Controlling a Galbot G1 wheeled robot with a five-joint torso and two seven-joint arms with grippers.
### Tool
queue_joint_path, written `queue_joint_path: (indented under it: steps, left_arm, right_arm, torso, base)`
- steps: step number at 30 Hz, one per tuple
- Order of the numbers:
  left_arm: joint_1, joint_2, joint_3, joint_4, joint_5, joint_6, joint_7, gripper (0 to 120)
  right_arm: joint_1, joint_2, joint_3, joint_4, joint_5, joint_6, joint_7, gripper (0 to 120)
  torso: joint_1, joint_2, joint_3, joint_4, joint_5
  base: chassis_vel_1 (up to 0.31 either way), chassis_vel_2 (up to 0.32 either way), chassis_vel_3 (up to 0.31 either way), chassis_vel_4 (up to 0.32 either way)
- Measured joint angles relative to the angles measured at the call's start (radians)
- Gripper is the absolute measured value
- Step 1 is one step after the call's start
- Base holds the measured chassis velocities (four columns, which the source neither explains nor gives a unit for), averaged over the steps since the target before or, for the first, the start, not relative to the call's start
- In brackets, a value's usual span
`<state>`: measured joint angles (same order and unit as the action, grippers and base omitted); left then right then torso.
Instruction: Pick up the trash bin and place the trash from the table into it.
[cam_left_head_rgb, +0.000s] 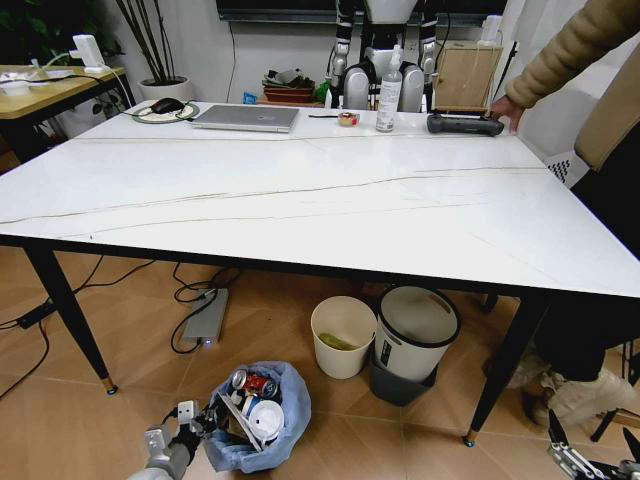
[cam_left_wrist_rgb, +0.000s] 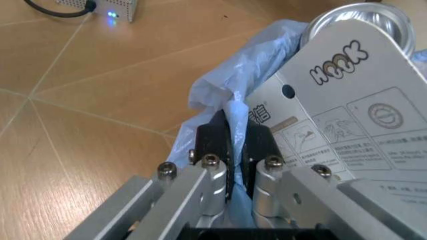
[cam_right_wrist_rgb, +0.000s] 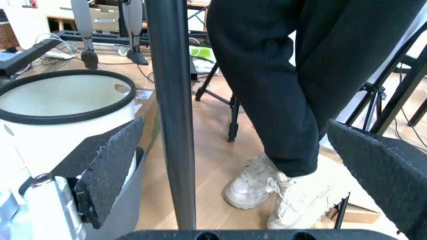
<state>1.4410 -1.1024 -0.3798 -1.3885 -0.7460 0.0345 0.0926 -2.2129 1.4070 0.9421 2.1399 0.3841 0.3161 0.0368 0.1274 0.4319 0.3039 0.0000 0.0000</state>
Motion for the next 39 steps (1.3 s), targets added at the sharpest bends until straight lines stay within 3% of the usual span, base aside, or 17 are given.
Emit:
queue_joint_path:
  steps: [8,16,21,26,34,39]
  left_arm:
    - [0.006,0.0,-0.001,-0.006,-0.001,-0.001,0.002,34]
    - [0.031,0.012,-0.004,-0.037,-0.006,0.001,0.0,57]
    - [0.133,0.04,-0.03,-0.127,0.008,0.006,-0.012,81]
    - [0.214,0.056,-0.073,-0.205,0.019,-0.001,-0.017,97]
    - [0.327,0.067,-0.132,-0.355,0.076,-0.069,-0.026,100]
    - [0.389,0.052,-0.18,-0.501,0.146,-0.12,-0.036,100]
  right_arm:
    - [0.0,0.0,0.0,0.0,0.0,0.0,0.0,100]
    - [0.0,0.0,0.0,0.0,0.0,0.0,0.0,100]
    - [0.0,0.0,0.0,0.0,0.0,0.0,0.0,100]
    - [0.0,0.0,0.0,0.0,0.0,0.0,0.0,100]
    - [0.0,0.0,0.0,0.0,0.0,0.0,0.0,100]
    - [0.0,0.0,0.0,0.0,0.0,0.0,0.0,100]
  torso:
    - [0.0,0.0,0.0,0.0,0.0001]
    - [0.0,0.001,0.0,-0.0001,0.0]
    - [0.0,0.001,0.0,0.0002,0.0]
    - [0.0,0.001,0.0,0.0001,-0.0001]
    - [0.0,0.001,0.0,0.0001,0.0]
    - [0.0,0.001,0.001,0.0,0.0001]
  base:
    - [0.0,0.0,0.0,0.0]
    - [0.0,0.0,0.0,0.0]
    - [0.0,0.0,0.0,0.0]
    - [0.0,0.0,0.0,0.0]
    - [0.0,0.0,0.0,0.0]
    - [0.0,0.0,0.0,0.0]
